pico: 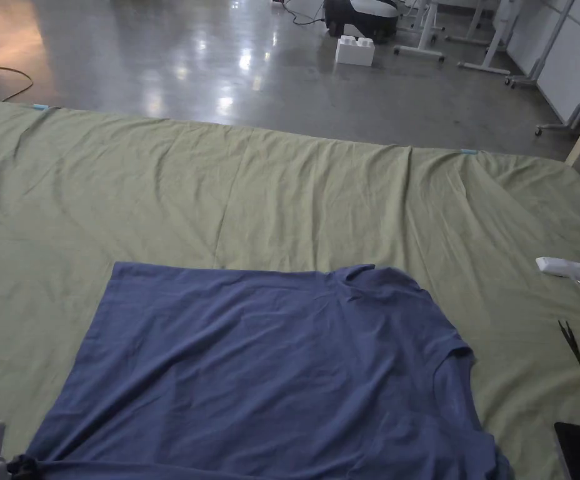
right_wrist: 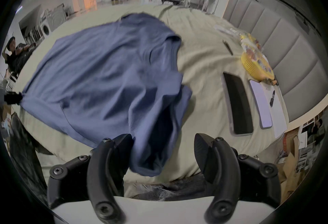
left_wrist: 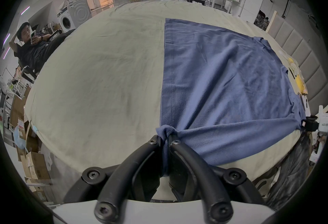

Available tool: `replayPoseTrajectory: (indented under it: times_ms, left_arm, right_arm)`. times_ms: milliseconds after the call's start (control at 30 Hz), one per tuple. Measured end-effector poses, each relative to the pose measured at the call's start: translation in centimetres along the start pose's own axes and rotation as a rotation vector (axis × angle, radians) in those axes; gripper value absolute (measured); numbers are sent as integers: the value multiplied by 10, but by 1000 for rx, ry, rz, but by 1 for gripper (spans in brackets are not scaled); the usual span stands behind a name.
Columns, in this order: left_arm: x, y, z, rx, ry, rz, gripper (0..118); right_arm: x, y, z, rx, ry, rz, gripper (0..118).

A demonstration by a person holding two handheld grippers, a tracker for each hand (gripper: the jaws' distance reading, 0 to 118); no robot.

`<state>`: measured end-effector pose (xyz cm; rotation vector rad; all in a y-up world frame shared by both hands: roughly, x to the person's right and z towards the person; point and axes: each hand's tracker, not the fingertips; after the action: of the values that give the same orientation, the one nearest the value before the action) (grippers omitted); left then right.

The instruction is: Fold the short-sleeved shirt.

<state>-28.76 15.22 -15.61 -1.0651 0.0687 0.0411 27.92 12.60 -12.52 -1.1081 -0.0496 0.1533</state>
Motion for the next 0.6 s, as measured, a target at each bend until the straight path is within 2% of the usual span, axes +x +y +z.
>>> replayPoseTrajectory:
  times_ms: [33, 67, 100, 133, 167, 233, 267, 400, 600]
  left_arm:
    - [0, 0, -1, -1, 1, -3, 7]
    - [0, -1, -2, -1, 1, -3, 7]
    - [0, -1, -2, -2, -1, -3, 7]
    - [0, -2, -2, -1, -1, -4, 7]
    - [0, -2, -2, 1, -2, -4, 7]
    - [-2, -2, -2, 5, -7, 1, 7]
    - [-2, -2, -2, 5, -9, 6, 7]
    - [-1, -1, 5, 20, -19, 6, 7]
    - [1, 0, 12, 55, -49, 16, 7]
  right_arm:
    - [-1, 0, -6, -1, -4, 1, 64]
    - [-2, -1, -10, -9, 10, 1, 47]
    - [-1, -1, -10, 2, 87, -25, 32]
    - [-1, 1, -9, 6, 118, -47, 19]
    - [-2, 3, -8, 6, 126, -60, 11]
    - [-5, 8, -5, -5, 62, 13, 7]
    - [-5, 10, -3, 0, 60, 17, 7]
    - [2, 18, 14, 35, 14, 4, 6]
    - [9, 31, 29, 88, 12, -30, 6]
